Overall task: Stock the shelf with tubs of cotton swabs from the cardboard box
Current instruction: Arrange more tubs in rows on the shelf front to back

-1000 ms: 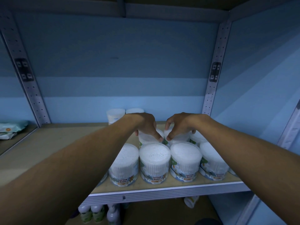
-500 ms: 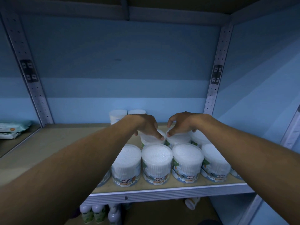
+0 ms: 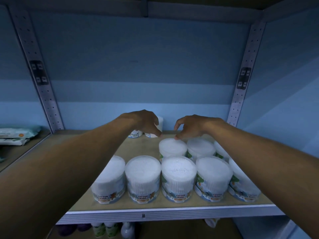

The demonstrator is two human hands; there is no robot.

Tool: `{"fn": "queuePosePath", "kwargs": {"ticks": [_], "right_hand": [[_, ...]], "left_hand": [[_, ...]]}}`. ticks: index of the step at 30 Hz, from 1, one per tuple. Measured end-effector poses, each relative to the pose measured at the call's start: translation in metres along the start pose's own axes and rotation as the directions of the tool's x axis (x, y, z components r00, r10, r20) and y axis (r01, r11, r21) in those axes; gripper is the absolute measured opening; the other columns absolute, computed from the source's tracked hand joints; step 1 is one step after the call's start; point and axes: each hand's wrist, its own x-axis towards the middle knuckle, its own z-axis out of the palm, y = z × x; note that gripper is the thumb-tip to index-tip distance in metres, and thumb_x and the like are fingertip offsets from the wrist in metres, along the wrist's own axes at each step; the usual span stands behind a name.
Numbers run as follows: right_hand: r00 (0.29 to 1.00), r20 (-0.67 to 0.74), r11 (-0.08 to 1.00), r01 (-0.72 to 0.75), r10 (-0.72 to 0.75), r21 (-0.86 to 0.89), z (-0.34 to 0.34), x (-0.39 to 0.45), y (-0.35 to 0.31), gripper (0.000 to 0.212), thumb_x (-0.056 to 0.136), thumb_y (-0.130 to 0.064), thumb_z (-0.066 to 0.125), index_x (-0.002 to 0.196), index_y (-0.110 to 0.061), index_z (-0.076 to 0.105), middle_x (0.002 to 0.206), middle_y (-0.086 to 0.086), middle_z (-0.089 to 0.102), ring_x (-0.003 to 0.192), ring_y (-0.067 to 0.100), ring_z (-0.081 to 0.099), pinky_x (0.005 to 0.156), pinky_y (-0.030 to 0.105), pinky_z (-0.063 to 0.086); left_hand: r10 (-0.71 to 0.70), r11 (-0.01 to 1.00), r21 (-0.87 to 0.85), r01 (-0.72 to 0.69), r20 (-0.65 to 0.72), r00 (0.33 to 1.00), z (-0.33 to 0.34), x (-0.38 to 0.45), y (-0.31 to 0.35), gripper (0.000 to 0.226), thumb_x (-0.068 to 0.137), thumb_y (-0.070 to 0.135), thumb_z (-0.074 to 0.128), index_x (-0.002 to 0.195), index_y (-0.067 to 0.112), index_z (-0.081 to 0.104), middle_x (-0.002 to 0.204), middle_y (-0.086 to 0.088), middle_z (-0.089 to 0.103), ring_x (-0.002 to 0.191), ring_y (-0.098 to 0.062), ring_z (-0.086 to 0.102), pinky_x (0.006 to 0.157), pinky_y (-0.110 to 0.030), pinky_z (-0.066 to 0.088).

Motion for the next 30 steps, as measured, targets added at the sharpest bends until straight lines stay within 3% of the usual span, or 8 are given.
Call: {"fn": "queuePosePath", "kwargs": {"ticks": [5, 17, 30], "right_hand": [[1.0, -0.02, 1.0, 0.014, -0.014, -0.002, 0.0, 0.026, -0.008, 0.056, 0.083, -0.058, 0.068, 0.134, -0.041, 0.051, 0.141, -0.006, 0.053, 0.121, 0.019, 0.054, 0.103, 0.036, 0.044], [0.996, -0.074, 0.999, 0.044, -0.047, -0.032, 0.005, 0.116, -0.033, 0.077, 0.085, -0.059, 0.068, 0.15, -0.033, 0.034, 0.152, 0.004, 0.04, 0.135, 0.026, 0.042, 0.108, 0.039, 0.038], [0.989, -0.12, 0.996, 0.085, -0.088, -0.027, 0.017, 0.177, -0.059, 0.074, 0.084, -0.061, 0.066, 0.149, -0.041, 0.036, 0.153, 0.001, 0.039, 0.137, 0.026, 0.042, 0.107, 0.04, 0.042]], "left_hand": [[-0.024, 1.0, -0.021, 0.022, -0.085, 0.996, 0.002, 0.016, -0.03, 0.072, 0.079, 0.057, 0.07, 0.142, 0.032, 0.046, 0.148, 0.007, 0.044, 0.134, -0.019, 0.044, 0.105, -0.036, 0.04], [-0.1, 0.994, 0.033, 0.104, -0.099, 0.99, 0.011, 0.067, -0.082, 0.085, 0.083, 0.051, 0.069, 0.153, 0.028, 0.028, 0.158, 0.001, 0.027, 0.143, -0.021, 0.031, 0.108, -0.036, 0.035], [-0.099, 0.994, 0.047, 0.102, -0.074, 0.992, 0.022, 0.12, -0.104, 0.085, 0.082, 0.056, 0.068, 0.153, 0.028, 0.029, 0.153, -0.002, 0.036, 0.138, -0.025, 0.039, 0.106, -0.04, 0.04]]}}
